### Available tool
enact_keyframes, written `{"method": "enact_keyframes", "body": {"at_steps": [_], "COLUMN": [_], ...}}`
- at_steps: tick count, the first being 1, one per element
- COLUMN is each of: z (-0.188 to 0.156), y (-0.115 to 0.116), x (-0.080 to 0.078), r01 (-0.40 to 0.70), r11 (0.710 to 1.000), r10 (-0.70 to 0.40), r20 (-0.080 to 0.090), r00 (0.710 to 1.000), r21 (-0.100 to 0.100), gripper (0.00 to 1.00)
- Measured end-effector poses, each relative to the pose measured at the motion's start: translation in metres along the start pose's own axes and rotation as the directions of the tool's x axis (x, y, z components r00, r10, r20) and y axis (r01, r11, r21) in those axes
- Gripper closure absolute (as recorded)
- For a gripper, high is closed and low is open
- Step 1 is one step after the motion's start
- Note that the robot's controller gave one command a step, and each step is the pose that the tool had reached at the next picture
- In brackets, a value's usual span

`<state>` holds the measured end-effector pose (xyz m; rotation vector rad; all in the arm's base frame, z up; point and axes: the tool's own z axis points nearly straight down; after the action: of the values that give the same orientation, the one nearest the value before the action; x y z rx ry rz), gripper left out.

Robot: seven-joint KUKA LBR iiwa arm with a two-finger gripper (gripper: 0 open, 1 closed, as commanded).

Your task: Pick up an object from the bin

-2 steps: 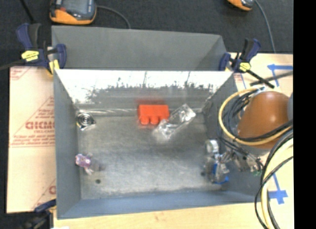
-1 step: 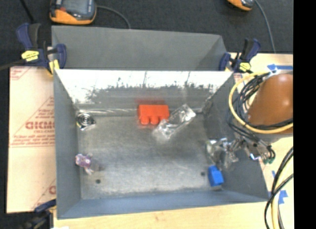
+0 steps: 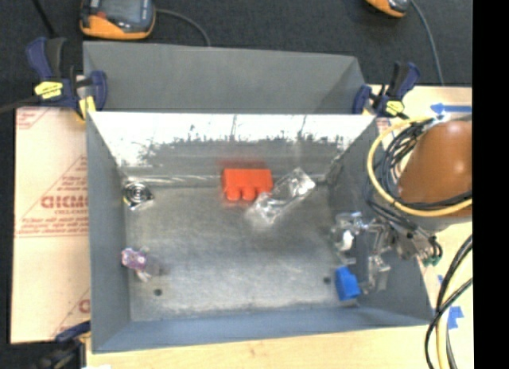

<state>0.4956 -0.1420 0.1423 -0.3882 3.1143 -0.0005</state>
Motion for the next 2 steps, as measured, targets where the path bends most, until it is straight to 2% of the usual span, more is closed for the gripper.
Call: {"method": "enact_keyframes", "body": {"at_steps": [1, 2], "z": [0.050, 0.069], "y": [-0.011, 0.004], "x": [0.024, 0.018], "r01": [0.316, 0.504], "r11": [0.949, 0.864], "r10": [-0.316, -0.504], "r20": [0.000, 0.008], "r00": [0.949, 0.864], "r21": [0.001, 0.002], "gripper": [0.00, 0.00]}}
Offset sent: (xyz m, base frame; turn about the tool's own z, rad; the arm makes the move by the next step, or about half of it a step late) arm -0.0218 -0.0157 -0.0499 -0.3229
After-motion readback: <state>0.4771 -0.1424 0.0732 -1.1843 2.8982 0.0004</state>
